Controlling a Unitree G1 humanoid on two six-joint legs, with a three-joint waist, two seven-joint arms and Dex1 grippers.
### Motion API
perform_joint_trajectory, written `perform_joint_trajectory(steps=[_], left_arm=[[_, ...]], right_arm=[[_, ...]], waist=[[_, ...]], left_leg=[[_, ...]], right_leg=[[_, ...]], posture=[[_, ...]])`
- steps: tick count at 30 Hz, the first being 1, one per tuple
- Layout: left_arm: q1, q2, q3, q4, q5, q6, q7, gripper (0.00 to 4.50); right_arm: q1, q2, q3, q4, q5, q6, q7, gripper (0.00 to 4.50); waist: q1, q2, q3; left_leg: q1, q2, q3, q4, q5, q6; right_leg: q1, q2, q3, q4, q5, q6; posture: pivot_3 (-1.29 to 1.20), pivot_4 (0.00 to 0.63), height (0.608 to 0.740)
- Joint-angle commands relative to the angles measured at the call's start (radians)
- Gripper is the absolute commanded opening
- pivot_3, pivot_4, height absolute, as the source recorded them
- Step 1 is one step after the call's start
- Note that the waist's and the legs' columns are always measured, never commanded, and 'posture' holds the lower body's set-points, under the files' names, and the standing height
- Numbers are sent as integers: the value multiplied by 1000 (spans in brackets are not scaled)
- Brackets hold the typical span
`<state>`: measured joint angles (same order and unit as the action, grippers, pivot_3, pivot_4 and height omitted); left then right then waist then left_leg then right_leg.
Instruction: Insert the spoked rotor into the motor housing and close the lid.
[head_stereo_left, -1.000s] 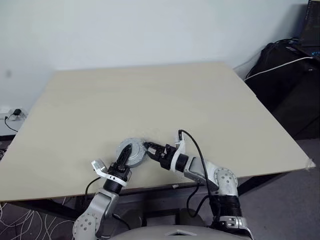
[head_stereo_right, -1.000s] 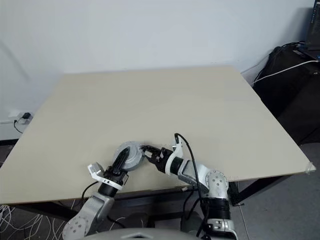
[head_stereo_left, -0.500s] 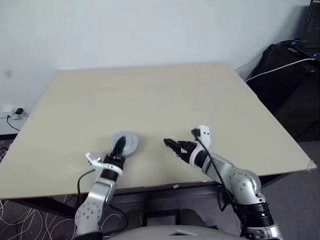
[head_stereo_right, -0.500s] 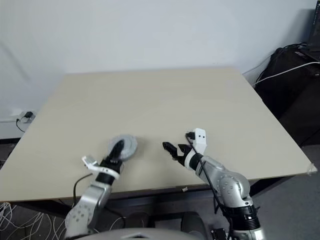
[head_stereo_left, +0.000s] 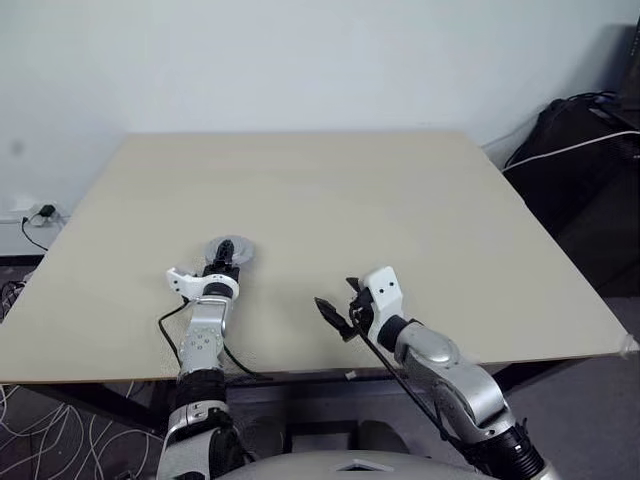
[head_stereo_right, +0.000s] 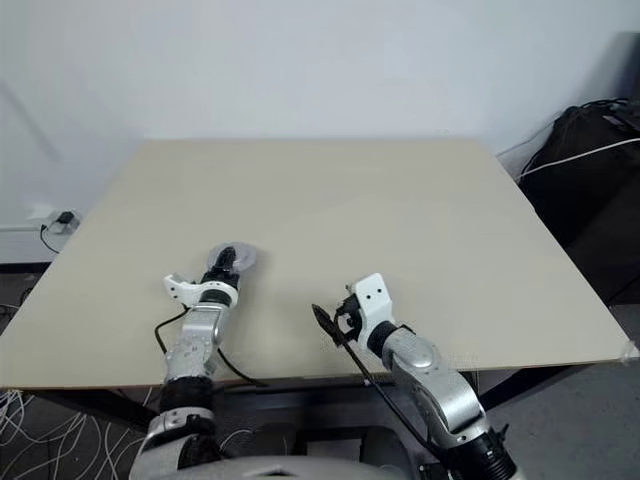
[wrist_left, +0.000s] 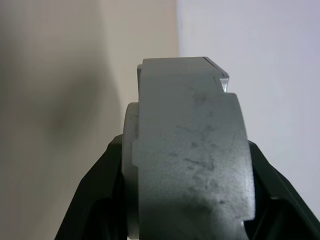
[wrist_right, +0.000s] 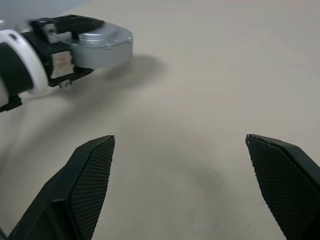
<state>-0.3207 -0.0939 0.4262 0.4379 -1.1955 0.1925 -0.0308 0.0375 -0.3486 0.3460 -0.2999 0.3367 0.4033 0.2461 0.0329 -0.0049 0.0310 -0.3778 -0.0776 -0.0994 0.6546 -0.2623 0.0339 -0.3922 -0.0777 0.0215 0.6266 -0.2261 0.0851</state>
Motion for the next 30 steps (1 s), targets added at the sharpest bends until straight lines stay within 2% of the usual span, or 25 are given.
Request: perform_joint_trajectory(steps=[1,8,13,23,30], left_arm=[[-95,11,32,37,29,-4,-41,2138],[-192,21,87,176,94,-4,-68,2138],[-238,18,122,254,150,-28,-26,2138],[-236,-3,158,290,241,-36,70,2138],[-189,-24,154,272,289,-23,125,4334]], right_arm=[[22,-14,5,-7,-86,-132,55,4500],[67,24,-22,47,-140,-270,115,4500],[82,44,-44,55,-157,-276,118,4500],[72,76,-59,64,-176,-254,140,4500],[70,90,-62,68,-188,-251,144,4500]], waist=[[0,0,0],[-5,-1,0],[-5,-1,0],[-4,-2,-1],[-7,0,-11]], left_leg=[[0,0,0,0,0,0],[0,0,0,0,1,-1],[0,0,0,1,1,-1],[0,0,0,2,1,-1],[2,0,0,3,0,0]], right_leg=[[0,0,0,0,0,0],[0,2,0,1,1,-1],[0,2,0,1,2,-1],[0,2,0,2,3,-1],[2,2,0,2,4,-1]], posture=[[0,0,740],[0,0,740],[0,0,740],[0,0,740],[0,0,740]])
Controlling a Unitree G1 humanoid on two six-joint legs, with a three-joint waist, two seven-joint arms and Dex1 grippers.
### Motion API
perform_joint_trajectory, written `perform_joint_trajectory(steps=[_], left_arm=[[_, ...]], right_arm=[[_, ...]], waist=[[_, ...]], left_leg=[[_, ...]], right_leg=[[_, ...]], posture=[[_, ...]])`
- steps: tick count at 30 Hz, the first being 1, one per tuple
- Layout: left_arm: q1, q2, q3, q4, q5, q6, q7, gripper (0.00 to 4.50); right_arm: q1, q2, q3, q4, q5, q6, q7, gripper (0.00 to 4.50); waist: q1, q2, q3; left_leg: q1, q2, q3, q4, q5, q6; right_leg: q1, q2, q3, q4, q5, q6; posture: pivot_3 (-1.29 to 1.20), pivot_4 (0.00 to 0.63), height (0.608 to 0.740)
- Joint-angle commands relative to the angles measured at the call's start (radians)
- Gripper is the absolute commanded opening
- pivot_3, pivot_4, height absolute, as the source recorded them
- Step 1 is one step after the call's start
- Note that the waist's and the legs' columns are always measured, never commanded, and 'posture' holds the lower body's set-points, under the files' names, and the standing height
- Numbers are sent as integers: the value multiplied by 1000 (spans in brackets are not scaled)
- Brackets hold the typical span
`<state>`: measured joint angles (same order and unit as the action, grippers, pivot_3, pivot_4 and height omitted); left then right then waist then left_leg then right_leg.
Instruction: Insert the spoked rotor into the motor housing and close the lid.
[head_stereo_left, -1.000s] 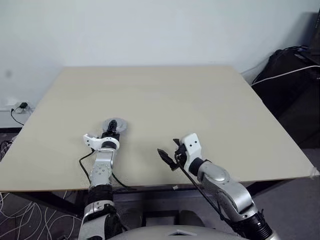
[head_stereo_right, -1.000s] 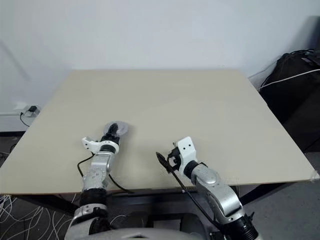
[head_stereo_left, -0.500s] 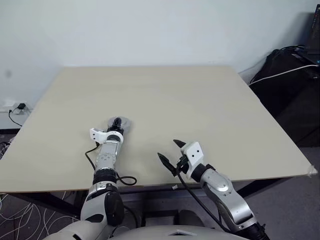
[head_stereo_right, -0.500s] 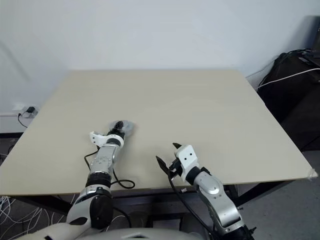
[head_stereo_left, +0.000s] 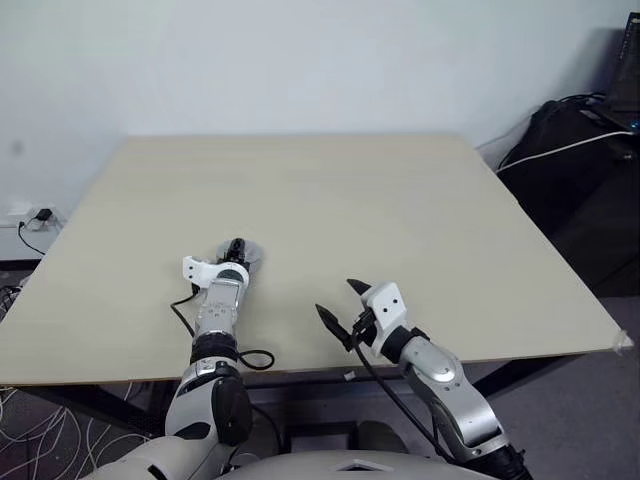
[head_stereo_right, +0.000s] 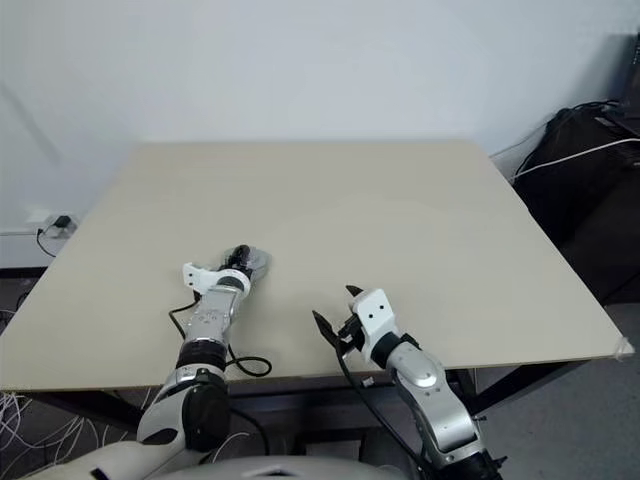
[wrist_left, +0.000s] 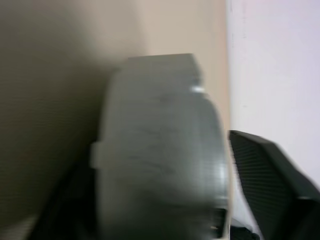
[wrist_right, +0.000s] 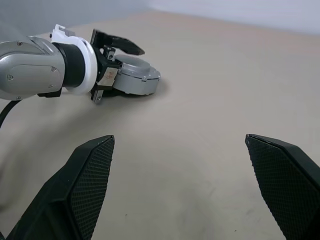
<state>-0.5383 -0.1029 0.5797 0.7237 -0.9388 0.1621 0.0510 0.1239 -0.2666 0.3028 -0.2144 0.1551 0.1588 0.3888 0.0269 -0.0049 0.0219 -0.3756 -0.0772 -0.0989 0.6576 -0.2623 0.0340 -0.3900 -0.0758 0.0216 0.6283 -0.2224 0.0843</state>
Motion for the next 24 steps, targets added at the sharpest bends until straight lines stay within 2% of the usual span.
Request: perform_joint_trajectory(steps=[1,8,15,24], left_arm=[[38,-20,-1,-23,38,10,54,4492],[150,-98,-18,-200,48,63,144,4492],[287,-165,-55,-391,16,136,223,4492],[461,-199,-124,-610,-40,271,302,4492]], right_arm=[[-16,9,-19,-18,-9,-6,1,4500],[-15,22,-25,-12,-19,0,-6,4500],[-20,30,-30,-8,-21,11,4,4500],[-13,28,-43,-21,-13,28,21,4500]], waist=[[-3,2,-4],[-12,5,-6],[-15,4,-5],[-7,5,-5]], left_leg=[[1,0,0,0,0,0],[15,2,1,-2,-2,2],[15,4,1,-2,-2,1],[14,3,0,-2,-5,-4]], right_leg=[[1,0,0,0,0,0],[14,-1,0,-1,-6,4],[13,0,0,0,-5,4],[13,0,0,0,-5,2]], posture=[[0,0,740],[0,0,740],[0,0,740],[0,0,740]])
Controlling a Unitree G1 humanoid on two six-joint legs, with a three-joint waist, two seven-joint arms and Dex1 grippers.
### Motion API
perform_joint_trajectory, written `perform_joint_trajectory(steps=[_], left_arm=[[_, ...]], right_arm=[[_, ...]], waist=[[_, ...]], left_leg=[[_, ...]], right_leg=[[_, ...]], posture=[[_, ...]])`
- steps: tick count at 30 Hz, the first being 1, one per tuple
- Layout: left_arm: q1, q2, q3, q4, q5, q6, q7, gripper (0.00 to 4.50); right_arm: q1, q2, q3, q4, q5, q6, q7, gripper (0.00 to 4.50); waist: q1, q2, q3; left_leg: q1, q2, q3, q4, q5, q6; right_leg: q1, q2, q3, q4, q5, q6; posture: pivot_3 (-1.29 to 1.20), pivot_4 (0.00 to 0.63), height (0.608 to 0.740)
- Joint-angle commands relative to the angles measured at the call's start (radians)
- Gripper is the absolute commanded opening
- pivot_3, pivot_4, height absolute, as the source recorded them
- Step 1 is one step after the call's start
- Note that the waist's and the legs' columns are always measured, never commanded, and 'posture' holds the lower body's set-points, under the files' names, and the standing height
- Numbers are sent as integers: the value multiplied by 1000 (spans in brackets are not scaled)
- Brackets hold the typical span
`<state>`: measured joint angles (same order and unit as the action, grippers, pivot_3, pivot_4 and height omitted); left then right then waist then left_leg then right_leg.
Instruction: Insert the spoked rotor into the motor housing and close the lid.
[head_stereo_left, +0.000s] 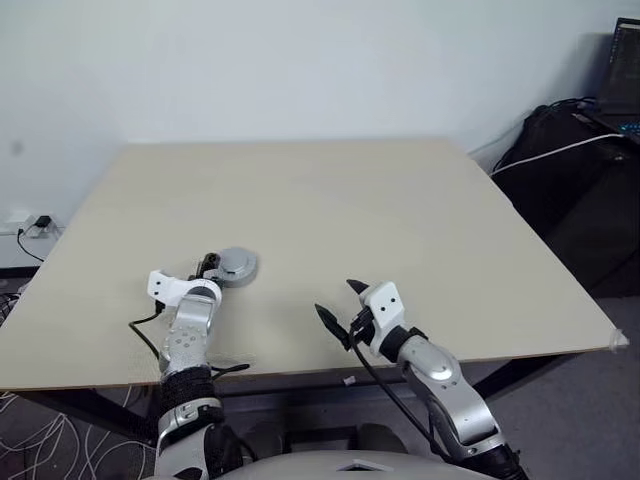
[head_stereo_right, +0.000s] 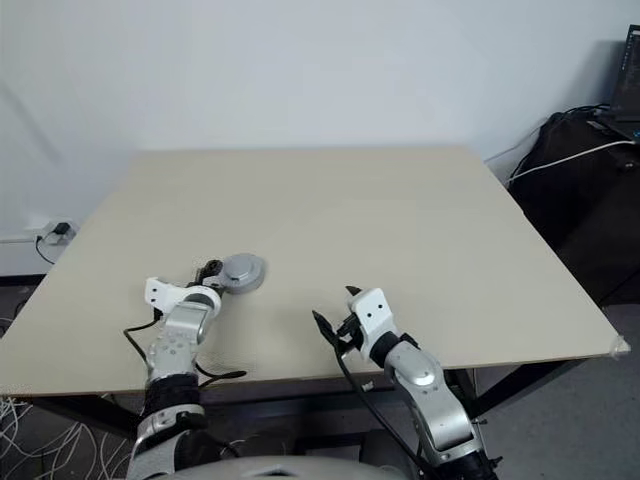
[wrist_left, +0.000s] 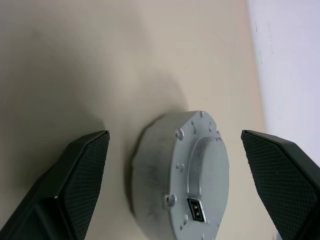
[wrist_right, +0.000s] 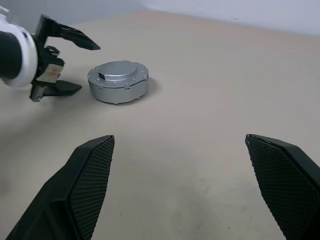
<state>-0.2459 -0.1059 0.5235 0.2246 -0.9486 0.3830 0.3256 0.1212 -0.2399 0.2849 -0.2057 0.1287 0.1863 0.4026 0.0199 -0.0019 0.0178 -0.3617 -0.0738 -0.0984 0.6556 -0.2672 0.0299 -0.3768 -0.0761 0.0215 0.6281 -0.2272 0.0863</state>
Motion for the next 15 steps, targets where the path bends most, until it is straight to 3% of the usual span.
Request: perform_joint_trajectory(steps=[1,6,10,15], left_arm=[[197,-194,-86,-148,-41,68,40,4492],[356,-60,-296,-375,39,117,-84,4492],[433,35,-395,-460,208,-12,-216,4492],[501,141,-528,-458,521,-245,-344,4492]], right_arm=[[-5,1,-28,-33,14,1,7,4500],[35,16,-69,-29,18,-29,-15,4500],[70,39,-90,-9,-14,-90,-53,4500],[110,47,-105,18,-61,-164,-101,4500]], waist=[[-3,2,-1],[-2,6,-3],[11,6,-1],[8,10,1]], left_leg=[[0,0,0,0,0,0],[2,-1,2,-2,-3,1],[1,-1,2,-2,-3,1],[1,0,4,-2,-3,0]], right_leg=[[0,0,0,-1,0,-1],[0,-2,1,0,-6,-7],[0,-3,1,0,-9,-5],[-1,-2,1,0,-9,-5]], posture=[[0,0,740],[0,0,740],[0,0,740],[0,0,740]])
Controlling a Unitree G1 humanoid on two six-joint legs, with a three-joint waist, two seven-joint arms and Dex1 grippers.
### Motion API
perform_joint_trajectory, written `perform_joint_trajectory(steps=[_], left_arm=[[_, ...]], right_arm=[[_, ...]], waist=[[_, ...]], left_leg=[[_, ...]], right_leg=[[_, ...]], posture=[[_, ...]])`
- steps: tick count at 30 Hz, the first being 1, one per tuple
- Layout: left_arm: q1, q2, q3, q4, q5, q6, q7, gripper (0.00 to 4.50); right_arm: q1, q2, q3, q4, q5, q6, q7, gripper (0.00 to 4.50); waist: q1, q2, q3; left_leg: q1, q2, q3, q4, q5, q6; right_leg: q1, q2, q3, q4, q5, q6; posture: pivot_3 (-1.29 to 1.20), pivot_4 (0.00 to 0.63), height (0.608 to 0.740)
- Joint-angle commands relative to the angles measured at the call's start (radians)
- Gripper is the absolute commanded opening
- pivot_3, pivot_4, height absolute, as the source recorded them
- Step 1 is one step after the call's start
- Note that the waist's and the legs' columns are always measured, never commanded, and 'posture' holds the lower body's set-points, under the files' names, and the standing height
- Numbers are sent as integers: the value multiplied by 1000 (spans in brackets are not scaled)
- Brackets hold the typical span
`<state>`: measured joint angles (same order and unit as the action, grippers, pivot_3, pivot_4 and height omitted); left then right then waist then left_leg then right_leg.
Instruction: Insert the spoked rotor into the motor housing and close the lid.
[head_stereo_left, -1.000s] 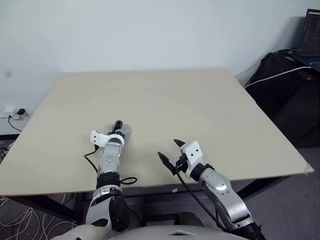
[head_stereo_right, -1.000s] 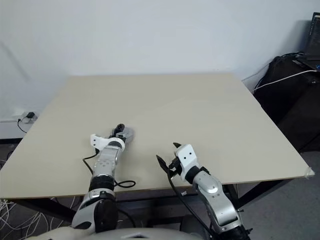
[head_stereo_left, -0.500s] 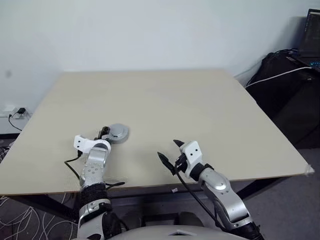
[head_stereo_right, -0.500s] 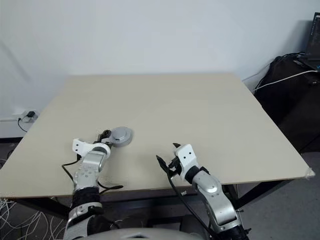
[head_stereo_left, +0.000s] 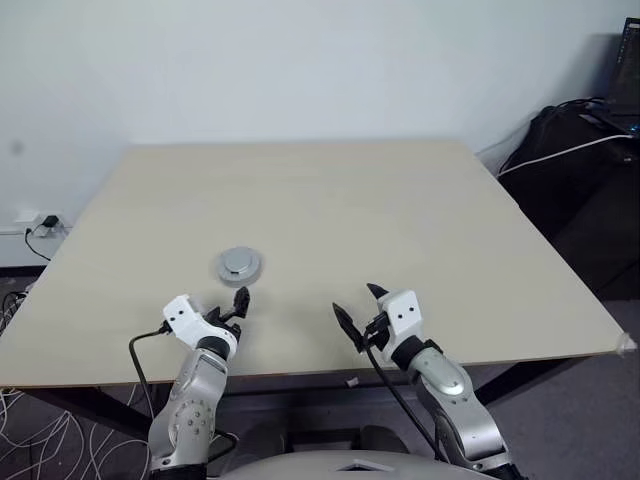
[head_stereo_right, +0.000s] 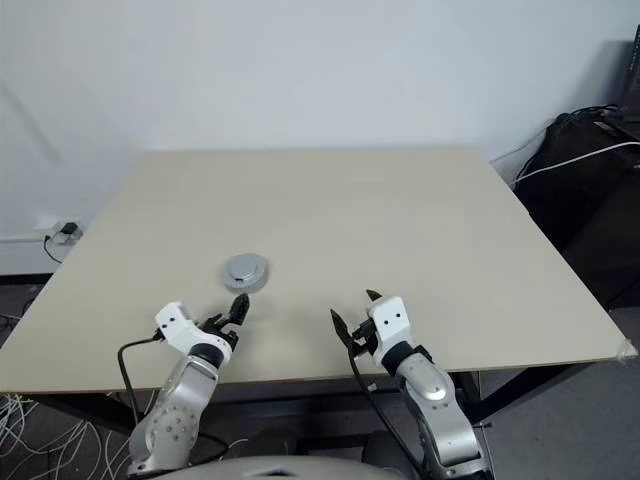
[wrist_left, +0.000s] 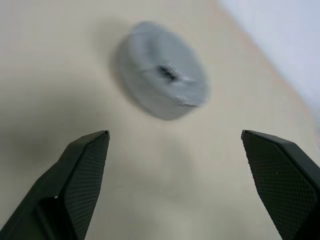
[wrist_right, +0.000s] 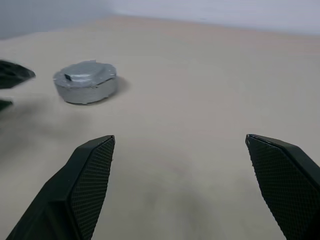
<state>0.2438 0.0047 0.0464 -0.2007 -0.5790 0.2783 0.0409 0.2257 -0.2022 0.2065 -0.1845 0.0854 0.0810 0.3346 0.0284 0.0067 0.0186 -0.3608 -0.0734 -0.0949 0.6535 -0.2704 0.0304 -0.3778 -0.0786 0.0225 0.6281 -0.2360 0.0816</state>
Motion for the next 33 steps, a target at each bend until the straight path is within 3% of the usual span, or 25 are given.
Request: perform_joint_trajectory(steps=[1,6,11,33], left_arm=[[21,47,-76,-17,219,-188,-68,4492],[53,64,-131,88,468,-438,-39,4492],[69,63,-140,160,576,-574,-28,4492],[119,26,-128,155,610,-605,-42,4492]], right_arm=[[14,13,-33,0,-25,-70,-46,4500],[55,38,-60,10,-59,-128,-113,4500],[88,61,-88,16,-89,-201,-172,4500],[139,99,-74,-106,-86,-131,-196,4500]], waist=[[-1,1,1],[3,2,1],[8,2,1],[6,4,3]], left_leg=[[0,0,1,0,0,0],[-1,0,2,-3,0,0],[-2,0,2,-4,0,0],[-2,1,2,-4,0,1]], right_leg=[[-1,0,0,0,0,0],[-3,-1,1,0,-1,-1],[-4,-1,1,0,-1,-1],[-4,-1,0,0,-2,0]], posture=[[0,0,740],[0,0,740],[0,0,740],[0,0,740]])
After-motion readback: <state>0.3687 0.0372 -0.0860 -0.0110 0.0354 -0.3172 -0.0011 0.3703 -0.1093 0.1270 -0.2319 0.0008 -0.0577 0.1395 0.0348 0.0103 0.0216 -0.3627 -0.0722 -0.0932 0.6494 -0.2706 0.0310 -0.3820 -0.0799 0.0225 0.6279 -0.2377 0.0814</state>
